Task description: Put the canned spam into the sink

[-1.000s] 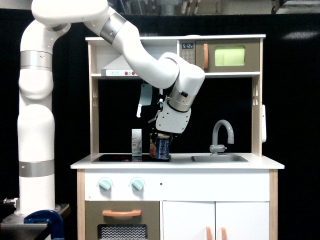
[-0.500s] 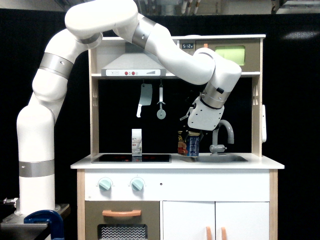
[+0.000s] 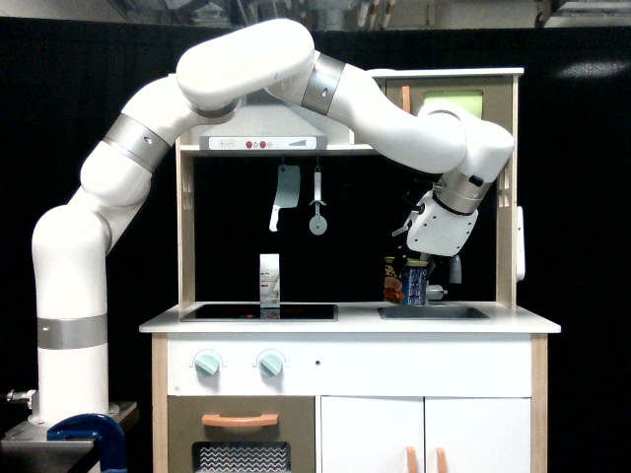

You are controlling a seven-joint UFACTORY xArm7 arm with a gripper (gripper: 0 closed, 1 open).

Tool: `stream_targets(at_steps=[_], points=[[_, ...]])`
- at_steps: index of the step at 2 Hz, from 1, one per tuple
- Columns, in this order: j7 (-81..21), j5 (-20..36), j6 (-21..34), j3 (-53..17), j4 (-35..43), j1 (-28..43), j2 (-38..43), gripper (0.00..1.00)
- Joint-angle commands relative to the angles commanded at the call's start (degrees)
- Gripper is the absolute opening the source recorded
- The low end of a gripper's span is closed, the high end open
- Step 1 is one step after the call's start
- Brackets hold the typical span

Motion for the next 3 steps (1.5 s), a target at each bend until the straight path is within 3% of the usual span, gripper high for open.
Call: stream_targets(at_steps=[1,2,3], points=[[-0.92,-0.79,-2.52,2.05,-2.21,-1.16,0.21,0.00],[0.46,-2.02,-1.67,4.72,3.42,-3.53,4.19,1.00],[-0.95,-3.64,-2.26,6.25,-5.74,-5.88,-3.72,1.00]])
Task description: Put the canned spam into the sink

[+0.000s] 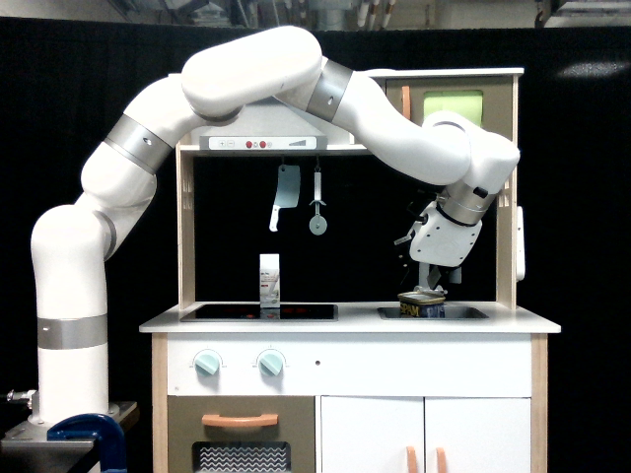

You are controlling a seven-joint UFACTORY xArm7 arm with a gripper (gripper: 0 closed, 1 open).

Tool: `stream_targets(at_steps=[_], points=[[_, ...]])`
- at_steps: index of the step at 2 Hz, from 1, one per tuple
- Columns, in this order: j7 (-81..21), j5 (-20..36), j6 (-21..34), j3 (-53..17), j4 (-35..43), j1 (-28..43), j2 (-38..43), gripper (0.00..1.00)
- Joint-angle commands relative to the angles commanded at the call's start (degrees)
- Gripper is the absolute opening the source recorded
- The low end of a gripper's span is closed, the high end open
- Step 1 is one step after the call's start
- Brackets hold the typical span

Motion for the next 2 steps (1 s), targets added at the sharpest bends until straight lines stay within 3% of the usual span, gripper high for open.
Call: stream_targets(at_steps=[1,2], points=[[-8.98,-5.26,3.81,-3.14,-27.23,-7.43,-25.34,1.00],[-12.17,-7.53,6.57,-4.94,-28.50,-10.28,-27.34,1.00]])
